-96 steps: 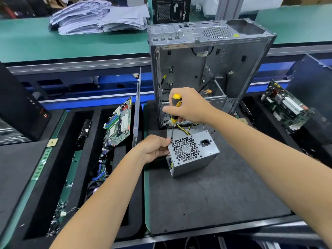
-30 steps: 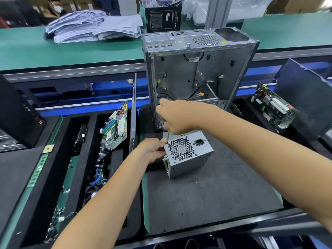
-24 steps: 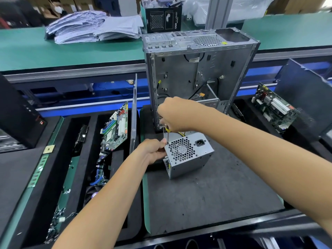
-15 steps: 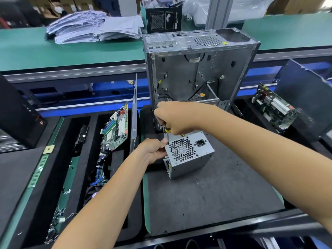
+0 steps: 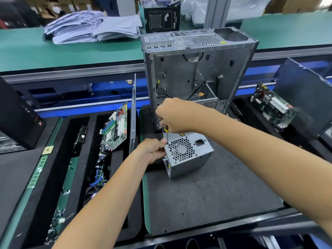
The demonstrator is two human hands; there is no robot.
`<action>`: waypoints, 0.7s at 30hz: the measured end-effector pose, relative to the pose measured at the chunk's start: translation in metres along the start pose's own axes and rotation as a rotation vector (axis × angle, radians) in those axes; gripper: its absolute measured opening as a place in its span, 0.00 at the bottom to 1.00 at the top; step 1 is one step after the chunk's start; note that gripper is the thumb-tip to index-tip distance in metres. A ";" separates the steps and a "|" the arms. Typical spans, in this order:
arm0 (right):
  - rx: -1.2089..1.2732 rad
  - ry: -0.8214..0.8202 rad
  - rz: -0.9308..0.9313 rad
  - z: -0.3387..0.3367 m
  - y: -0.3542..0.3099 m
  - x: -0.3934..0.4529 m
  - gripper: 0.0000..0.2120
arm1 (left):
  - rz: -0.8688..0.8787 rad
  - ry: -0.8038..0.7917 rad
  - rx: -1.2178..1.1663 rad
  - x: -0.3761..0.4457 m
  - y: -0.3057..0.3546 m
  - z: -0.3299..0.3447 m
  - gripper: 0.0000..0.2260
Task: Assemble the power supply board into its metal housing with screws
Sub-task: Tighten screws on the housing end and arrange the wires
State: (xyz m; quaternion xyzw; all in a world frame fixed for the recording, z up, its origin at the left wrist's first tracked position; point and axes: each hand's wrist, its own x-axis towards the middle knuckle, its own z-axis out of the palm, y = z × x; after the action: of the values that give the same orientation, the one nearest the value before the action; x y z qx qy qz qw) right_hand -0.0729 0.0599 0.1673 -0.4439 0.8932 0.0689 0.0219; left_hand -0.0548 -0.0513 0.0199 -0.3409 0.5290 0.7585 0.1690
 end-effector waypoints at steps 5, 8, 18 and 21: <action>-0.148 0.092 0.026 0.006 -0.004 -0.002 0.13 | 0.007 0.001 0.010 -0.004 0.000 0.001 0.14; 0.020 -0.057 -0.020 0.001 -0.001 -0.004 0.08 | 0.013 0.014 0.009 -0.004 0.000 0.002 0.17; -0.157 0.094 0.023 0.005 -0.002 -0.002 0.20 | 0.030 0.034 0.004 -0.003 -0.003 0.003 0.17; -0.065 0.015 0.035 0.003 0.005 -0.002 0.12 | 0.038 0.036 0.014 -0.003 -0.002 0.002 0.18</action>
State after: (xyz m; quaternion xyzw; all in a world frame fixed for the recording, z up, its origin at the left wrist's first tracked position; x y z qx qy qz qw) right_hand -0.0753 0.0647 0.1648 -0.4291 0.8982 0.0948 -0.0003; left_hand -0.0522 -0.0482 0.0210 -0.3434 0.5436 0.7516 0.1474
